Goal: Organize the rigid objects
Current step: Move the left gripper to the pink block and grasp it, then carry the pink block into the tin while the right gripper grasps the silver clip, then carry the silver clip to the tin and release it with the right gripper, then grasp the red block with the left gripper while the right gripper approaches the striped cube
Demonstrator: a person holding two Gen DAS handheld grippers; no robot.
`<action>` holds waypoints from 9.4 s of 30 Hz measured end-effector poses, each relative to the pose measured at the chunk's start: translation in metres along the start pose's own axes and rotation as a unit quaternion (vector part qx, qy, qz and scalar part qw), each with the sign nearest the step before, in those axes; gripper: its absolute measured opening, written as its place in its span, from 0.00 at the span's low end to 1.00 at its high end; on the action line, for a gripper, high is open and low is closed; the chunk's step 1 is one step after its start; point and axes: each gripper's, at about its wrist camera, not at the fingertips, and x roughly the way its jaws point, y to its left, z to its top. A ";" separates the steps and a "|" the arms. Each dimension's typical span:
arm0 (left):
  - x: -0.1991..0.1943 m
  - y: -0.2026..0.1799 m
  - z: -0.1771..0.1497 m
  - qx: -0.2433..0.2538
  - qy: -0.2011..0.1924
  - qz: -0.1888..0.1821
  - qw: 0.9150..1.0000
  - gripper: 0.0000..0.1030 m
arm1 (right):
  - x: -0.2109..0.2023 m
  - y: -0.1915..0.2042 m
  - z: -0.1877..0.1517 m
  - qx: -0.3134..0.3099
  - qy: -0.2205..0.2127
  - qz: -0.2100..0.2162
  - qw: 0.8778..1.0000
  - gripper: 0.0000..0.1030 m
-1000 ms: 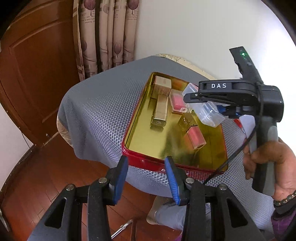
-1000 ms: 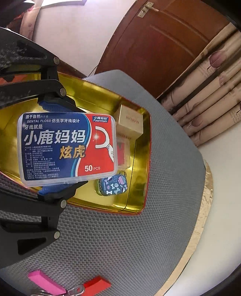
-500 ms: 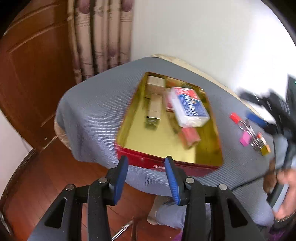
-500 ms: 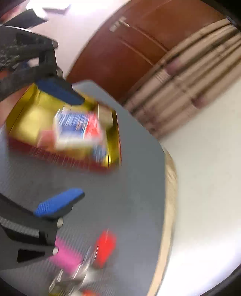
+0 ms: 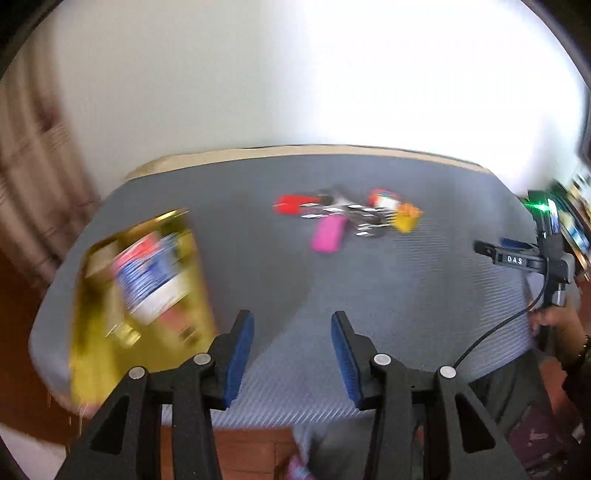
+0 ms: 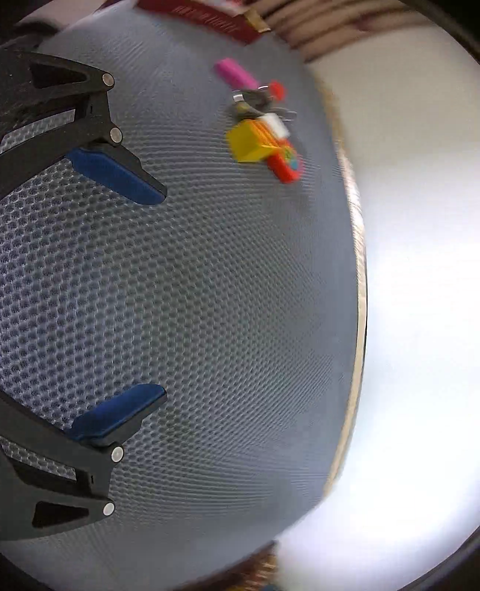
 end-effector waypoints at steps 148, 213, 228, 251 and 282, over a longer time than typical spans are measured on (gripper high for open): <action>-0.075 0.206 -0.090 -0.326 -0.003 0.196 0.925 0.41 | -0.054 0.398 0.070 -0.114 0.216 0.431 0.869 0.27; -0.062 0.224 -0.102 -0.347 0.029 0.214 0.913 0.41 | -0.041 0.436 0.099 -0.128 0.084 0.376 0.914 0.95; -0.039 0.104 -0.034 -0.194 0.029 0.055 0.979 0.41 | -0.010 0.045 -0.003 -0.076 0.025 -0.086 0.993 0.99; 0.217 0.059 0.160 -0.327 0.200 0.015 0.923 0.42 | -0.022 -0.013 -0.015 -0.020 0.009 0.085 0.996 1.00; 0.130 0.009 0.081 -0.238 0.171 0.016 0.956 0.30 | -0.046 0.030 0.022 -0.112 -0.018 0.193 0.975 1.00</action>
